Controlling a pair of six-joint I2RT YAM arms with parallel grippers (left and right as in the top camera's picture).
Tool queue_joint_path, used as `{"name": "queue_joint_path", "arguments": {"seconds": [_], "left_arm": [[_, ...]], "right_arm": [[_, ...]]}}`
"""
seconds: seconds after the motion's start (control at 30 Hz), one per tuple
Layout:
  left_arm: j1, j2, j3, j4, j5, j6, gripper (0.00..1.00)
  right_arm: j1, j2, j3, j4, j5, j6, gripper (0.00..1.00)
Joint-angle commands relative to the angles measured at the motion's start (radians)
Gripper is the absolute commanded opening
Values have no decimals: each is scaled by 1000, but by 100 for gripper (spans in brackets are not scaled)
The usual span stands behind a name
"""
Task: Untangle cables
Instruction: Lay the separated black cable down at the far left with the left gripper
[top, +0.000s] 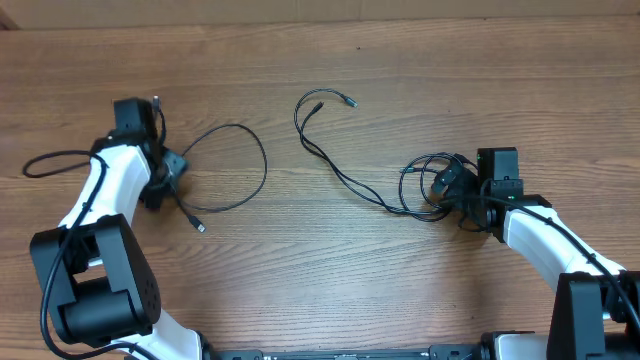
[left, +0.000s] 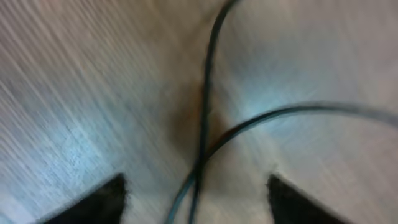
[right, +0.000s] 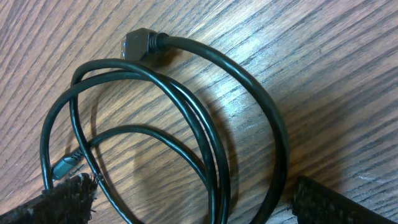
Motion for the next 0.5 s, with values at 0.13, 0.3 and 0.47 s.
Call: {"name": "queue_joint_path", "arguments": {"seconds": [0.13, 0.3, 0.47], "left_arm": [[-7, 11, -166, 103, 49, 64, 71], [-6, 11, -205, 127, 51, 64, 16], [46, 8, -178, 124, 48, 89, 4]], "right_arm": [[-4, 31, -41, -35, -5, 18, 100], [-4, 31, -41, -35, -5, 18, 100], [-4, 31, -41, -35, -5, 18, 100]]}}
